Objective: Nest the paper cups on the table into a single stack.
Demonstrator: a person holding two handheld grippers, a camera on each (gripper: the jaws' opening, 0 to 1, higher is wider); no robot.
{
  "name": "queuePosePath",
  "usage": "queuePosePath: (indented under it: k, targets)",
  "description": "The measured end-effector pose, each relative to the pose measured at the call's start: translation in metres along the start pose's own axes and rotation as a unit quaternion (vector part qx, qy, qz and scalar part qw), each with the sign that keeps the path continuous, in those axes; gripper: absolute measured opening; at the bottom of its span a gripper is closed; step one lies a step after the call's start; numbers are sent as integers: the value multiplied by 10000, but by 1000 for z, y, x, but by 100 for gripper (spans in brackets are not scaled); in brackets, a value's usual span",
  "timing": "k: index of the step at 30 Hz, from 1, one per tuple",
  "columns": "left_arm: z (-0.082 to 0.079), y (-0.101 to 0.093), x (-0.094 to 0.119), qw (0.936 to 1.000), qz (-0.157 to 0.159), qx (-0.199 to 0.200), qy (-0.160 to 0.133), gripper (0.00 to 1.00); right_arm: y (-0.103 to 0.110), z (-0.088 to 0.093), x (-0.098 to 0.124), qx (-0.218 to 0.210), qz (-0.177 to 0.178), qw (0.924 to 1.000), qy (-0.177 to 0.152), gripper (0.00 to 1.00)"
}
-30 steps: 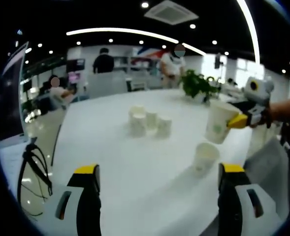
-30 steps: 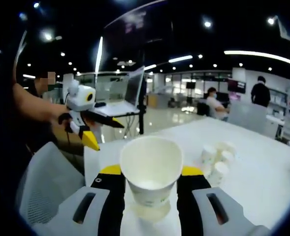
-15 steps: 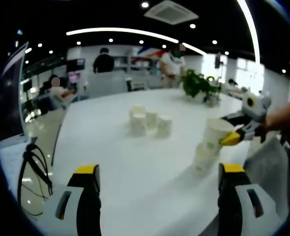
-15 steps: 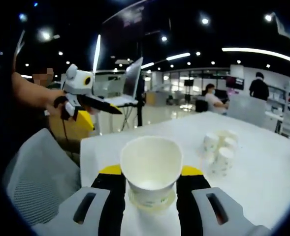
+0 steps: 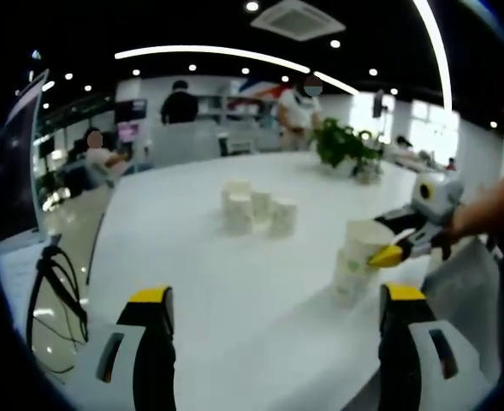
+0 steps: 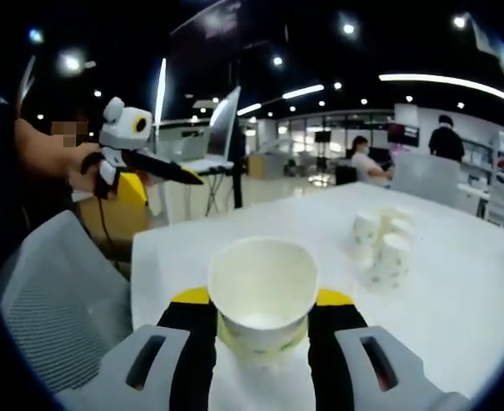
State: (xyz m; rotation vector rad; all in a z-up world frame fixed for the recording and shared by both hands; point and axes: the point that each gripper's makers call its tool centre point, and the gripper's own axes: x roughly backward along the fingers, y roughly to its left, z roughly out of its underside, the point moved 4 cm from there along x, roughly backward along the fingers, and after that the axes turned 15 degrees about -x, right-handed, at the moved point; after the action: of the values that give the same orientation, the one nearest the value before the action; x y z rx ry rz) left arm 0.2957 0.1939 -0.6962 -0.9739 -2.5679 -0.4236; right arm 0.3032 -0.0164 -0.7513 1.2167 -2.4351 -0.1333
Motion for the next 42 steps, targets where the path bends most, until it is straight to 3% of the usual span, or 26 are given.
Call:
queuePosePath:
  k: [4, 16, 23, 28, 31, 39, 42]
  targets:
    - [2, 1, 0, 10000, 3, 7, 14, 99, 0, 5, -2, -4, 10, 9998, 178, 40]
    - [0, 1, -1, 10000, -9, -15, -27, 99, -2, 5, -1, 29, 4, 9997, 223, 45]
    - [-2, 2, -3, 9999, -27, -33, -99, 99, 1, -9, 1, -107, -88, 9998, 131, 59]
    - [-12, 4, -1, 9992, -39, 35, -385, 99, -4, -28, 8, -131, -54, 9999, -59, 65]
    - [-21, 4, 0, 9980, -18, 10, -632, 99, -13, -39, 16, -196, 56, 9997, -147, 66]
    - [-24, 6, -4, 9980, 32, -167, -616, 99, -36, -64, 40, -299, 342, 9982, -379, 79]
    - [-28, 3, -5, 9970, 147, -127, -743, 99, -44, -64, 48, -229, 413, 9983, -350, 81]
